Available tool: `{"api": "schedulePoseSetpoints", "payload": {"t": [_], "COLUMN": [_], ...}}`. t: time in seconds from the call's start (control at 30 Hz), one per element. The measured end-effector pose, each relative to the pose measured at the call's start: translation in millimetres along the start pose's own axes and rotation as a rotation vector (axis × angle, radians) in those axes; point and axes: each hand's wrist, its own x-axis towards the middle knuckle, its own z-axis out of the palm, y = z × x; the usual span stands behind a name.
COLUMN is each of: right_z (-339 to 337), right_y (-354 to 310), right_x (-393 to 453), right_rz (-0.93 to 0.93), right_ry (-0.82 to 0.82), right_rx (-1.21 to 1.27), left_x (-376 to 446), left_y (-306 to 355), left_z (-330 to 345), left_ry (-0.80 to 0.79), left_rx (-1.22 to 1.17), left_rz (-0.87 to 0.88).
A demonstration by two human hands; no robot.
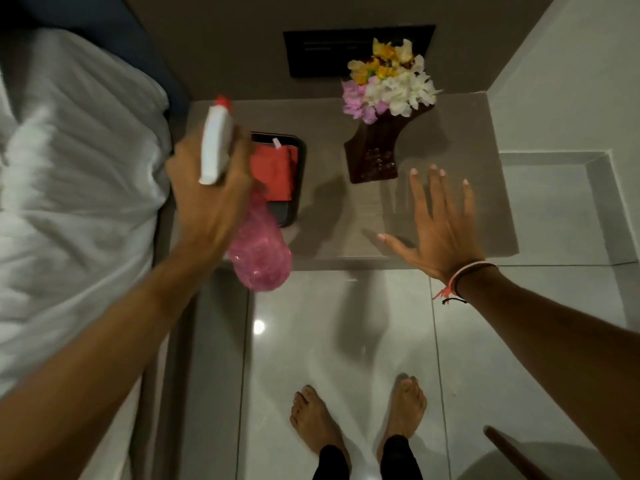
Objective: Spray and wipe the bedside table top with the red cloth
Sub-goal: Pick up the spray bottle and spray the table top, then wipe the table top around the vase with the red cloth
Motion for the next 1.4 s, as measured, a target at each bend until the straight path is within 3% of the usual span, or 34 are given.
{"api": "schedulePoseSetpoints", "payload": {"t": [0.17, 0.3, 0.43, 0.73, 0.83, 0.93, 1.03, 1.1, 1.3, 1.4], "right_z": [4.1, 10.2, 18.4, 14.2, 4.0, -8.2, -10.9, -5.5, 1.5, -2.6], "right_y": [-14.5, -19.2, -36.9, -122.9, -152.7, -179.9, -201.6, -211.4, -240.4, -244.1], "right_x": [8.0, 15.1, 32.1, 88.7, 109.0, 129.1, 146.7, 152.4, 161.3, 171.5], "right_rz": [0.067, 0.058, -0.063, -0.27, -0.359, -0.426, -0.374, -0.327, -0.252, -0.256], "right_ry": [-0.04, -0.029, 0.056, 0.24, 0.282, 0.128, -0.052, -0.122, -0.085, -0.032], "right_rx": [0.002, -0.007, 0.019, 0.087, 0.164, 0.155, 0.066, -0.034, -0.203, -0.134], "left_x": [53.5, 84.5, 100.4, 109.0, 110.7, 100.9, 87.4, 77.7, 48.0, 34.9], "left_y": [-14.9, -43.7, -75.2, -127.5, -137.8, -150.0, -163.9, -173.8, -193.0, -198.2], "left_z": [-34.3, -23.6, -18.5, -25.7, -36.0, -51.0, -72.4, -81.8, -91.0, -92.9], "left_ry": [0.195, 0.188, 0.166, 0.092, -0.029, -0.149, -0.17, -0.209, -0.267, -0.259], "left_rx": [-0.099, -0.097, -0.018, 0.036, 0.143, 0.39, 0.805, 0.954, 1.103, 1.125], "left_rz": [0.026, 0.051, 0.065, 0.091, 0.059, 0.088, 0.137, 0.17, 0.136, 0.138]}}
